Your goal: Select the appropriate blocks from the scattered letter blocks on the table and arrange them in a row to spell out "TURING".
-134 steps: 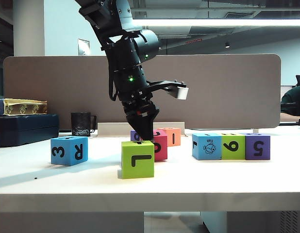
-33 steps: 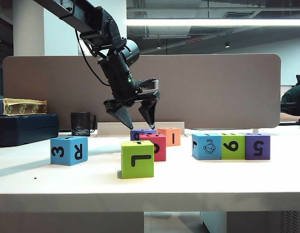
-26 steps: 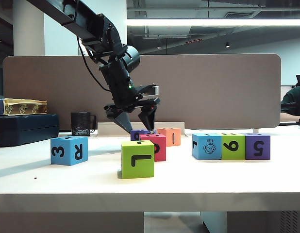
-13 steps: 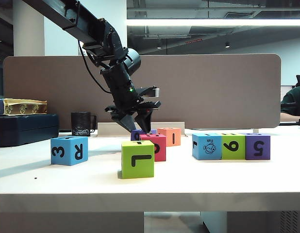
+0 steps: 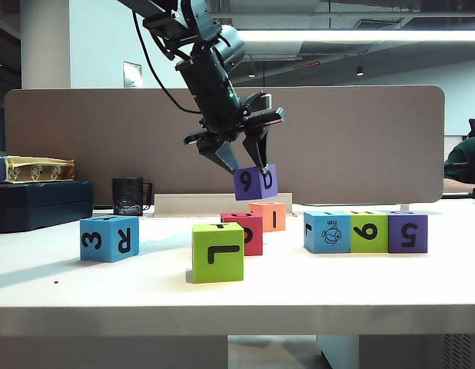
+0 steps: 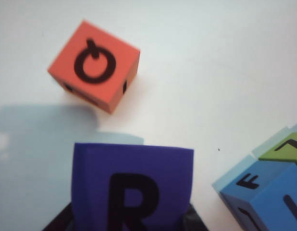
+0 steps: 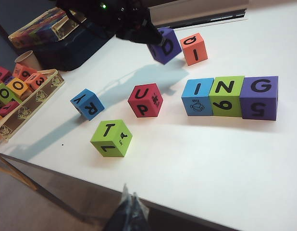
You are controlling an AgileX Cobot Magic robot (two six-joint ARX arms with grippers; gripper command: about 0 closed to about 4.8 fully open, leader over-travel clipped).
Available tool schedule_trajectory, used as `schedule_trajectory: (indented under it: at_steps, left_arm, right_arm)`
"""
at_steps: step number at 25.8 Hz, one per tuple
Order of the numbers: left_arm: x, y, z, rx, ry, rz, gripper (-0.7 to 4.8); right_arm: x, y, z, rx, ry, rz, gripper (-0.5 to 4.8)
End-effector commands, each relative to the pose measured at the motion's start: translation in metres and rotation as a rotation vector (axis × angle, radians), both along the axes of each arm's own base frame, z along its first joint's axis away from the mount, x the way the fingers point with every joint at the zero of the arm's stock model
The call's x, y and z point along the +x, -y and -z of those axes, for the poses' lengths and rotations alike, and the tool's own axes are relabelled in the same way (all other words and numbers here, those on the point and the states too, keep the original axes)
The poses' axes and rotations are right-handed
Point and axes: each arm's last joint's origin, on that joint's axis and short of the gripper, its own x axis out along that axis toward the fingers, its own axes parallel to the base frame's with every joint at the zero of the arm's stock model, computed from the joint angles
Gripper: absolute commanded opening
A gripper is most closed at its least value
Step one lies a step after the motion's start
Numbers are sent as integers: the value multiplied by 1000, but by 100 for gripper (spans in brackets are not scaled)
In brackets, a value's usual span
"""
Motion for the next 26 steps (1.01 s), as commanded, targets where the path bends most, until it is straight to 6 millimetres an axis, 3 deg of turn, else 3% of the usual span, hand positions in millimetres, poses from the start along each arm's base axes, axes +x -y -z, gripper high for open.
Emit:
schedule_trajectory:
  at_steps: [1,10,18,26]
  left_arm:
    - [-11,4,-2,-16,-100,-74,209]
    - [-41,38,2,-4,-185,-52,209]
    - [-49,40,6,49,-238,-78,209]
    - [-43,39,3,69,-147,-115,209]
  right_arm:
    - [0,0,-3,-2,23,0,-1]
    - [0,0,-3,-1,22,-3,-1]
    - [0,0,-3,-1,22,-4,-1]
    - [0,0,-3,-1,22,-4,-1]
